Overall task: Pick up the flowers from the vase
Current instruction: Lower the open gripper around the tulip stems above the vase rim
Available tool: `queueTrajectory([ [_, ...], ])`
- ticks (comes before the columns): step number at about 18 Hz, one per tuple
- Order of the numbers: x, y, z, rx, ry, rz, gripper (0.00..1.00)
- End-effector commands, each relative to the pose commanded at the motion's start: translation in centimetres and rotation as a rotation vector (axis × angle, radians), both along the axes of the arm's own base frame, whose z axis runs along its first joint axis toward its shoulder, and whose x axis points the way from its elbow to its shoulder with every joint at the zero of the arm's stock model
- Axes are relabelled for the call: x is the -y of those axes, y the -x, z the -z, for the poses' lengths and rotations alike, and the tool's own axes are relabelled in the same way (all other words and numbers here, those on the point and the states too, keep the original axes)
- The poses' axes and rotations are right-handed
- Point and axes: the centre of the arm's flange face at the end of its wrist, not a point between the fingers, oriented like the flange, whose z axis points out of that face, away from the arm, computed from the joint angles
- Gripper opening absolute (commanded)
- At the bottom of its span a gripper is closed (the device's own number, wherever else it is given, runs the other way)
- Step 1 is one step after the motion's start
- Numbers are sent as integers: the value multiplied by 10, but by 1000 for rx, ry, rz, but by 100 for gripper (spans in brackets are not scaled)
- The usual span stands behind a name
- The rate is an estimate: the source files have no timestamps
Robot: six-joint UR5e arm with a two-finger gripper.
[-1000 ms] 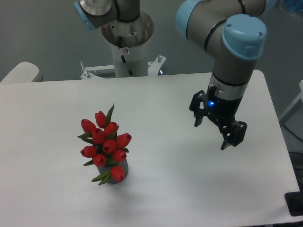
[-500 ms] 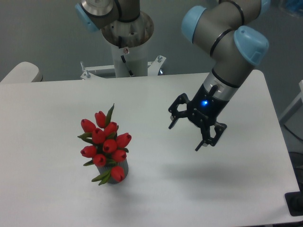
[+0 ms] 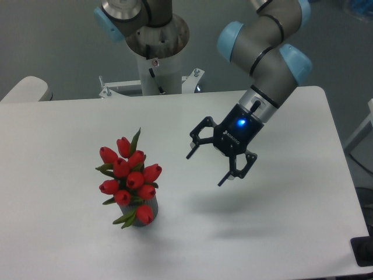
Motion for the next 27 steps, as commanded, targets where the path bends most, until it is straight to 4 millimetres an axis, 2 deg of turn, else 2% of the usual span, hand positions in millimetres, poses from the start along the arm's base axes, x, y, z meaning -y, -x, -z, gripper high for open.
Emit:
queueTrajectory([
  [2, -5, -10, 3, -36, -16, 11, 100],
  [5, -10, -31, 18, -74, -43, 36, 100],
  [11, -23, -52, 25, -71, -46, 75, 100],
  [13, -35, -64, 23, -82, -56, 103, 100],
  [18, -40, -69, 25, -75, -56, 109, 100],
  [20, -47, -77, 24, -72, -56, 126, 100],
  [23, -50, -76, 24, -73, -56, 128, 100],
  [27, -66, -82, 25, -77, -61, 146, 100],
])
